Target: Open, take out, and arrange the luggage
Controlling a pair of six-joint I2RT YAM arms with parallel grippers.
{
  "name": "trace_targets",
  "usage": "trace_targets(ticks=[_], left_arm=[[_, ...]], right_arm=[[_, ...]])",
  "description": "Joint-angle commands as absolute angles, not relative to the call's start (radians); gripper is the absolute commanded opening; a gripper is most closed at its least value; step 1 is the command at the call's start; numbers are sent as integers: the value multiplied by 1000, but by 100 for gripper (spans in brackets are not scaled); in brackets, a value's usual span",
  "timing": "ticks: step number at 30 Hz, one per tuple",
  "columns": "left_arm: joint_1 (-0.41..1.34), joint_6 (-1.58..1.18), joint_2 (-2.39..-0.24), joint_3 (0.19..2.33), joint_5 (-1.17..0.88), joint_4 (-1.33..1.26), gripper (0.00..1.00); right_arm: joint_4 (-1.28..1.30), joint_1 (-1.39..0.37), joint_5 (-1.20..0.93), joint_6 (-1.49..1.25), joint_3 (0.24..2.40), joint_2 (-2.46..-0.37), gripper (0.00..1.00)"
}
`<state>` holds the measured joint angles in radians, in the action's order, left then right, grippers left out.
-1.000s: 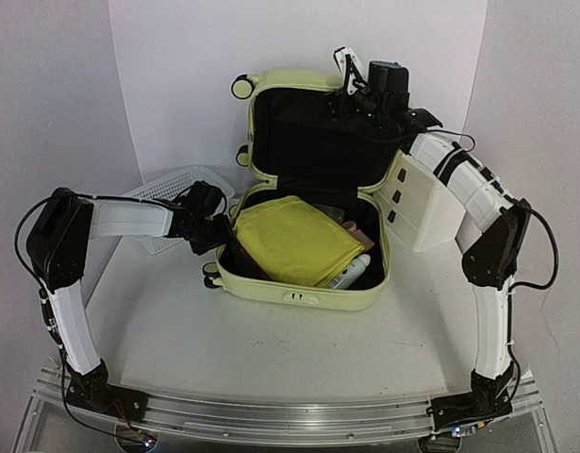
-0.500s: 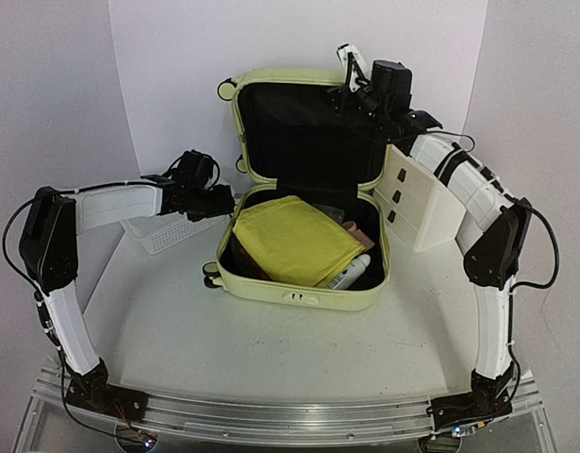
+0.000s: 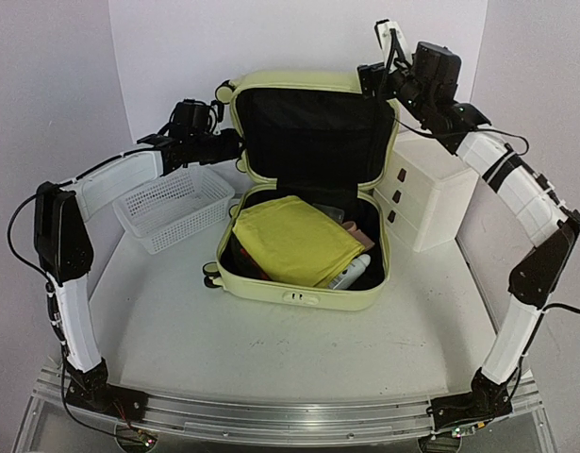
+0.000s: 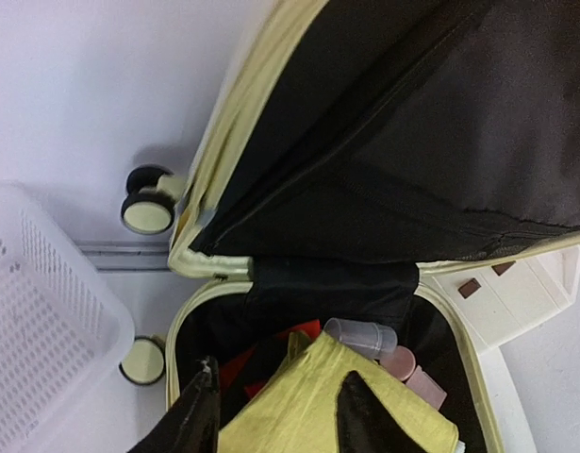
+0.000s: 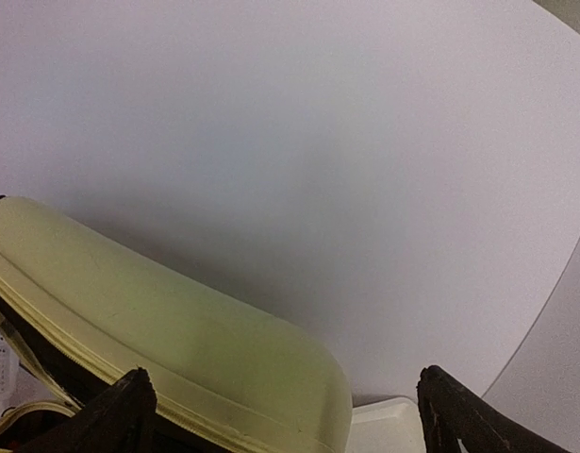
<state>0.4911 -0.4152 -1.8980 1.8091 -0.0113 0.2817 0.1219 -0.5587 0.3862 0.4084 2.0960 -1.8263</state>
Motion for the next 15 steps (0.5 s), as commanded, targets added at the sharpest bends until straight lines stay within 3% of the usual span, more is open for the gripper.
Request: trace_targets(ticks=[1, 3, 7, 13, 15], left_arm=[[467, -390, -2009, 2055, -103, 248, 34], [464, -385, -2095, 2190, -104, 250, 24], [457, -422, -2227, 2449, -101, 259, 17], [447, -477, -2297, 2559, -71, 252, 14], [446, -475, -2296, 2548, -67, 248, 14]], right_arm=[[131, -556, 388, 321, 1999, -1694, 93], [167, -556, 350, 258, 1935, -1643, 88], [198, -556, 259, 142, 1779, -1536, 80], [241, -556, 189, 48, 1622, -1433, 66], [244, -556, 153, 44, 1598, -1424, 56]])
